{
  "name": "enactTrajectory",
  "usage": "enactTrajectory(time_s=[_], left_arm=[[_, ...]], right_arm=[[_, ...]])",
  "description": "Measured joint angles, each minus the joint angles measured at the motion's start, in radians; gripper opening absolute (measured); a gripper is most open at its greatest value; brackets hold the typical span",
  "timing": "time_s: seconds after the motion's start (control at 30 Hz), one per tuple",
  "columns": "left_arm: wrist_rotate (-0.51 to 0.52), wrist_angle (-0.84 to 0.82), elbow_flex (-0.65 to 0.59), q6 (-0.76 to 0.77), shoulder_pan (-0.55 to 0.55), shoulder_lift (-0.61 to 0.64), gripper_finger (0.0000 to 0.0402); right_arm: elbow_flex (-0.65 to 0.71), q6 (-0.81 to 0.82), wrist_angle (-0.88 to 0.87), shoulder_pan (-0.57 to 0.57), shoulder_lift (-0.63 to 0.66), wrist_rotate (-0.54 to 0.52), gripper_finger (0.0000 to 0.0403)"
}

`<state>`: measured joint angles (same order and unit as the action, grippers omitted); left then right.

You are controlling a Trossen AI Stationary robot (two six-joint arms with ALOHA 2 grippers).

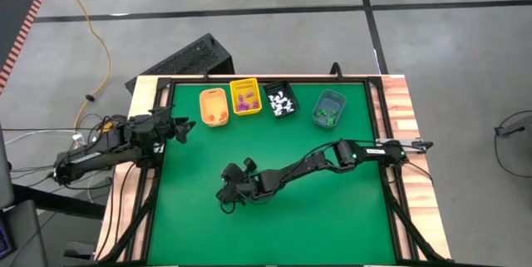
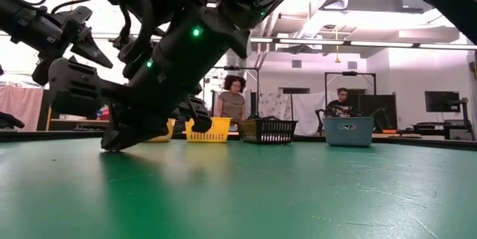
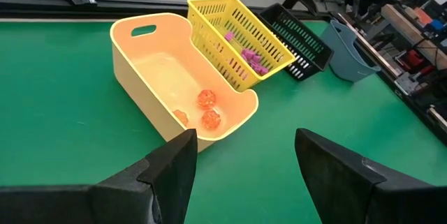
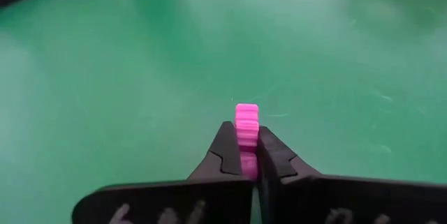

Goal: Sort Halloween decoration
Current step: Put the pink skeleton toy into the yellow bin

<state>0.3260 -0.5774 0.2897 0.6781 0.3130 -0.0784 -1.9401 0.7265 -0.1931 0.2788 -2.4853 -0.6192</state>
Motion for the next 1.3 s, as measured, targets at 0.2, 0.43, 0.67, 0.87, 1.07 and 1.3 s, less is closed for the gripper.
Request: enactTrajectory(time_s=[0.2, 0.43, 0.67, 0.87, 1.07, 1.3], left_arm=[[0.030, 0.000, 0.000, 0.000, 0.000, 0.000, 0.0231], [0.037, 0.011, 0.000, 0.000, 0.000, 0.000, 0.0231], [0.023, 0.011, 0.000, 0.000, 0.000, 0.000, 0.0231], [0.018, 0.012, 0.000, 0.014, 0.000, 0.000, 0.0231], [0.017, 0.012, 0.000, 0.034, 0.000, 0.000, 0.0231], [0.024, 0.012, 0.000, 0.043, 0.000, 0.000, 0.0231]], right_arm=[[0.003, -0.122, -0.013, -0.061, 0.064, 0.078, 0.0009], [0.000, -0.280, -0.032, -0.176, 0.173, 0.157, 0.0008], [-0.001, -0.477, -0.066, -0.316, 0.297, 0.163, 0.0008], [-0.002, -0.555, -0.087, -0.448, 0.361, 0.292, 0.0008], [-0.003, -0.593, -0.145, -0.551, 0.366, 0.396, 0.0008], [-0.003, -0.674, -0.232, -0.635, 0.370, 0.568, 0.0008]])
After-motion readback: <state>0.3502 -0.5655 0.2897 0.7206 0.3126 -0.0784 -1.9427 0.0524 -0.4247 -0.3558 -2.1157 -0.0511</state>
